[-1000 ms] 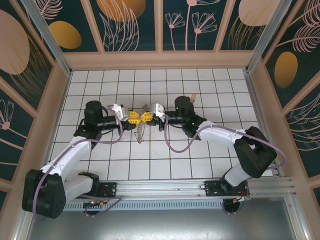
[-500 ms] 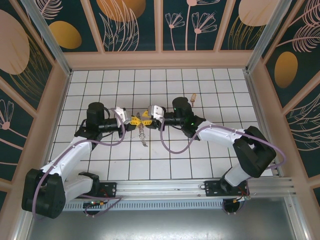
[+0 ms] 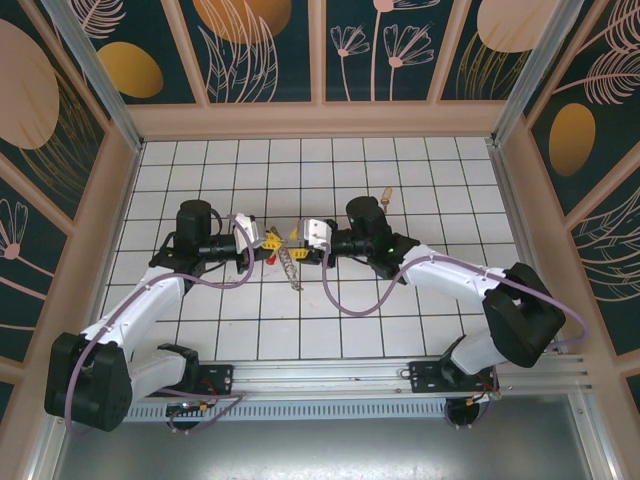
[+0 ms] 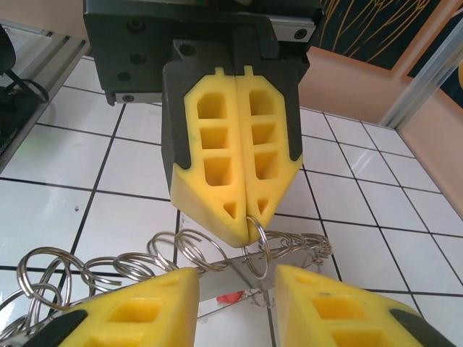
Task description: Put the keys on the keyring
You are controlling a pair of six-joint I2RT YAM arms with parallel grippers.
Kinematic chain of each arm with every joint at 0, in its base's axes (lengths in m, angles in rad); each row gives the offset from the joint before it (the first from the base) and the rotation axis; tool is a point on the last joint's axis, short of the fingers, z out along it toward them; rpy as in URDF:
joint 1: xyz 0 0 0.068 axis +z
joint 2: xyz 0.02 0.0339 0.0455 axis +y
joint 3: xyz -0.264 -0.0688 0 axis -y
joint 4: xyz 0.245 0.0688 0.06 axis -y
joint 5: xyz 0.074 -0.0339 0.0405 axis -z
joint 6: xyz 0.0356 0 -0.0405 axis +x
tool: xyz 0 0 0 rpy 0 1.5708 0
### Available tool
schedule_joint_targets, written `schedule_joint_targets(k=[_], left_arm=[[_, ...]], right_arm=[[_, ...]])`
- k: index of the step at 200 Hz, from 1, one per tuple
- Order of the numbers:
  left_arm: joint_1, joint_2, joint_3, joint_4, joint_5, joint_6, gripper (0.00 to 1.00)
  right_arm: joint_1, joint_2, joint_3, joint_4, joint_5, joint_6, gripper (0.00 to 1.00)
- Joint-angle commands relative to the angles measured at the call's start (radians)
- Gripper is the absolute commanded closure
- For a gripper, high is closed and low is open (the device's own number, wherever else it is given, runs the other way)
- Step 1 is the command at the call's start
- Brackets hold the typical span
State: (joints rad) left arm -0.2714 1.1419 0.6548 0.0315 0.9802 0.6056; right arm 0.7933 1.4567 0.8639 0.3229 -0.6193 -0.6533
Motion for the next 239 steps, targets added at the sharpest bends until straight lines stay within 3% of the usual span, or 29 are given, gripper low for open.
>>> schedule_joint_targets(k=[1,43,98,158,171,192,213,239], left_arm=[[-0.005,0.0,0.03,0.006,0.048,0.051,1.0],[-0.005,-0.004,0.011,0.002,0.127,0.112,1.0],[-0.006,0.024,0.048,-0.1,0.113,0.176,1.0],[-0.005,0.015,0.052,-0.092,0.111,0.167,1.0],[-0.005,0.013,0.049,-0.084,0.104,0.144,1.0],[-0.005,-0.003,0.029,-0.047,0.084,0.104,1.0],[-0.006,-0.042,-0.026,0.064,0.043,0.016,0.69],[-0.006,-0.083,-0.067,0.138,0.034,-0.035,0.63]], right_arm=[[0.006,0.024,0.034,-0.034,-0.018,-0.028,0.67],[0.003,0.051,0.057,-0.032,-0.044,-0.022,0.67],[0.004,0.05,0.089,-0.092,-0.063,-0.058,0.71],[0.012,0.073,0.115,-0.151,-0.077,-0.087,0.9],[0.012,0.074,0.116,-0.143,-0.082,-0.077,1.0],[0.012,0.06,0.097,-0.09,-0.083,-0.046,1.0],[-0.004,0.02,0.041,0.059,-0.1,0.053,1.0],[-0.024,-0.015,-0.008,0.204,-0.132,0.163,1.0]])
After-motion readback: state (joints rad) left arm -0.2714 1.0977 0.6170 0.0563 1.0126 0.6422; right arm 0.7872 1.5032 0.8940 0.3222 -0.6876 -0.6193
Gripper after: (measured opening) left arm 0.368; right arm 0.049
